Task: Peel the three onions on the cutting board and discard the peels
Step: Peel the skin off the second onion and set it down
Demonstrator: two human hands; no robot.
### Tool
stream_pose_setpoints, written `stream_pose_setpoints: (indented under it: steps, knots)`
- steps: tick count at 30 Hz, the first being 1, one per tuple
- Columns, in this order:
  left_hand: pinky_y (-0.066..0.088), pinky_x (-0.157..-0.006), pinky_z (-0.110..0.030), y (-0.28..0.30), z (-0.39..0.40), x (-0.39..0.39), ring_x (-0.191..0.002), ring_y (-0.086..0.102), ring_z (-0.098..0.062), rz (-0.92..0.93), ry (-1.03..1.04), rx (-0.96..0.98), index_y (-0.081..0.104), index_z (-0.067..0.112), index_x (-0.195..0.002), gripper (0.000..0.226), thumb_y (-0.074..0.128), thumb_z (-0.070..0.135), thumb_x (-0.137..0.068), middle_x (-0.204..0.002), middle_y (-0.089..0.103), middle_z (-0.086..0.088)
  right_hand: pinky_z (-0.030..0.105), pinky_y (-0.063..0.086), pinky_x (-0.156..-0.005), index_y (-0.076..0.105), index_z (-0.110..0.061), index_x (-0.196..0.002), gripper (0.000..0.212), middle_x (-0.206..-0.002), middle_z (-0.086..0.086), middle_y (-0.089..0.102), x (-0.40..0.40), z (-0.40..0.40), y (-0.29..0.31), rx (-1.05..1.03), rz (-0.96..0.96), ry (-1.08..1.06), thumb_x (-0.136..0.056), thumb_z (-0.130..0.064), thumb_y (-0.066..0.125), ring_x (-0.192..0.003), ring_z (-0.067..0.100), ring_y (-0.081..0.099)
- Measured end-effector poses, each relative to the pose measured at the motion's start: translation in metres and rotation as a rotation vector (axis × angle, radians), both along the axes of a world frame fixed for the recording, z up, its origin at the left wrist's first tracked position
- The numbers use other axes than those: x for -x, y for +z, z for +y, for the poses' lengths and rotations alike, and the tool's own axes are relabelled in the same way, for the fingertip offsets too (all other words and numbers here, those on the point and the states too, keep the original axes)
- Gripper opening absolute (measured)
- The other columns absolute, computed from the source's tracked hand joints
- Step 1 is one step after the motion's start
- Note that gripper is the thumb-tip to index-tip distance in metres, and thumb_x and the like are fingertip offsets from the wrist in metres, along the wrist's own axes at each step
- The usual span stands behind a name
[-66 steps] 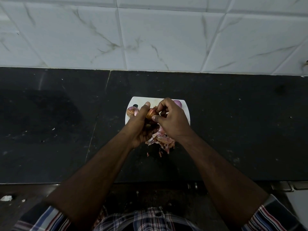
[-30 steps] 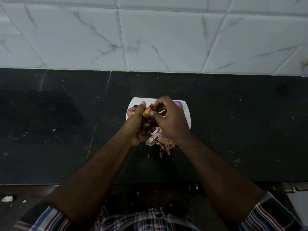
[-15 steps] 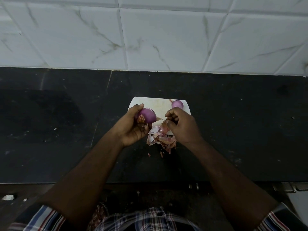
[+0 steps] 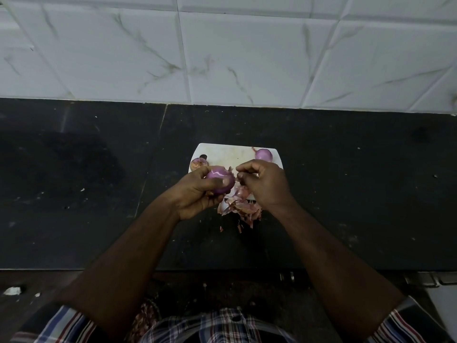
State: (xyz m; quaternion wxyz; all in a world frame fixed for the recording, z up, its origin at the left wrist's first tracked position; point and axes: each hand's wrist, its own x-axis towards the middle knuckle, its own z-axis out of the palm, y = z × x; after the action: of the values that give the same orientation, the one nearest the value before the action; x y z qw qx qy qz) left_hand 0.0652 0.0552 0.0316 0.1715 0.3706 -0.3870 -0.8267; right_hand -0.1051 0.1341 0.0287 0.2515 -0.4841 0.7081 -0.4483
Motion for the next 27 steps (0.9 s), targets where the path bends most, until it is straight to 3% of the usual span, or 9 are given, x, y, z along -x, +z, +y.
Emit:
stream_pose_setpoints:
  steps: [4, 7, 9, 12, 15, 17, 20, 24, 27]
  knots:
    - [0.057, -0.067, -0.026, 0.0, -0.002, -0.004, -0.093, 0.065, -0.021, 0.033, -0.012, 0.029, 0.063, 0.021, -0.124, 0.059, 0.08, -0.002, -0.072, -0.127, 0.057, -0.01, 0.0, 0.042, -0.073, 0.075, -0.015, -0.107, 0.019, -0.103, -0.002, 0.075, 0.009, 0.001, -0.003, -0.102, 0.158, -0.023, -0.093, -0.01, 0.064, -0.09, 0.004, 0.067]
    - [0.058, -0.069, -0.027, 0.001, -0.003, -0.004, -0.096, 0.067, -0.018, -0.022, -0.021, 0.139, 0.056, 0.027, -0.138, 0.074, 0.074, -0.008, -0.075, -0.13, 0.053, -0.006, 0.014, 0.043, -0.086, 0.075, -0.021, -0.112, 0.021, -0.123, -0.007, 0.07, 0.011, 0.004, 0.004, -0.184, 0.2, 0.068, -0.095, -0.028, 0.064, -0.113, 0.008, 0.062]
    - [0.057, -0.071, -0.026, -0.002, -0.004, -0.003, -0.105, 0.066, -0.021, -0.06, -0.035, 0.193, 0.05, 0.024, -0.142, 0.08, 0.074, -0.012, -0.076, -0.133, 0.052, -0.007, 0.021, 0.046, -0.096, 0.072, -0.025, -0.118, 0.027, -0.131, -0.009, 0.065, 0.01, 0.005, 0.014, -0.138, 0.147, 0.066, -0.092, -0.03, 0.068, -0.12, 0.004, 0.058]
    - [0.059, -0.078, -0.032, -0.004, -0.005, 0.0, -0.116, 0.063, -0.03, -0.125, -0.077, 0.275, 0.049, 0.016, -0.136, 0.08, 0.084, -0.007, -0.067, -0.137, 0.053, -0.015, 0.013, 0.051, -0.084, 0.067, -0.026, -0.125, 0.038, -0.122, -0.008, 0.07, 0.004, 0.005, 0.026, -0.11, 0.098, 0.144, -0.087, -0.027, 0.073, -0.105, -0.001, 0.064]
    - [0.055, -0.093, -0.053, -0.003, -0.002, 0.003, -0.113, 0.063, -0.029, -0.188, -0.095, 0.39, 0.051, 0.012, -0.132, 0.083, 0.086, 0.002, -0.057, -0.13, 0.055, -0.01, 0.015, 0.05, -0.086, 0.065, -0.023, -0.128, 0.044, -0.121, -0.007, 0.07, 0.0, 0.005, 0.032, -0.131, 0.184, 0.24, -0.085, -0.019, 0.072, -0.101, 0.0, 0.064]
    - [0.054, -0.094, -0.055, 0.0, -0.001, 0.004, -0.113, 0.063, -0.028, -0.211, -0.095, 0.448, 0.052, 0.015, -0.131, 0.084, 0.085, 0.003, -0.054, -0.128, 0.054, -0.007, 0.017, 0.052, -0.087, 0.065, -0.023, -0.128, 0.046, -0.119, -0.007, 0.07, 0.0, 0.005, 0.033, -0.134, 0.202, 0.265, -0.083, -0.016, 0.07, -0.1, 0.0, 0.063]
    - [0.06, -0.088, -0.048, 0.0, 0.0, 0.007, -0.115, 0.062, -0.026, -0.252, -0.099, 0.569, 0.053, 0.018, -0.133, 0.086, 0.088, 0.006, -0.056, -0.128, 0.056, -0.005, 0.03, 0.056, -0.091, 0.063, -0.019, -0.13, 0.051, -0.119, -0.004, 0.07, 0.0, 0.003, 0.032, -0.136, 0.212, 0.273, -0.079, -0.015, 0.068, -0.102, 0.006, 0.066]
    - [0.055, -0.077, -0.016, -0.002, 0.001, 0.012, -0.103, 0.06, -0.007, -0.294, -0.088, 0.758, 0.049, 0.011, -0.138, 0.078, 0.085, -0.004, -0.07, -0.117, 0.055, 0.01, 0.036, 0.058, -0.086, 0.062, -0.018, -0.129, 0.055, -0.112, -0.002, 0.071, -0.004, -0.001, 0.03, -0.152, 0.226, 0.261, -0.074, -0.015, 0.068, -0.099, 0.01, 0.067]
    - [0.054, -0.085, -0.016, -0.004, 0.0, 0.015, -0.105, 0.057, 0.0, -0.329, -0.091, 0.874, 0.047, 0.008, -0.142, 0.082, 0.087, 0.0, -0.07, -0.115, 0.051, 0.017, 0.037, 0.058, -0.083, 0.064, -0.018, -0.122, 0.051, -0.106, -0.003, 0.07, -0.008, -0.003, 0.027, -0.132, 0.273, 0.232, -0.072, -0.017, 0.068, -0.094, 0.012, 0.066]
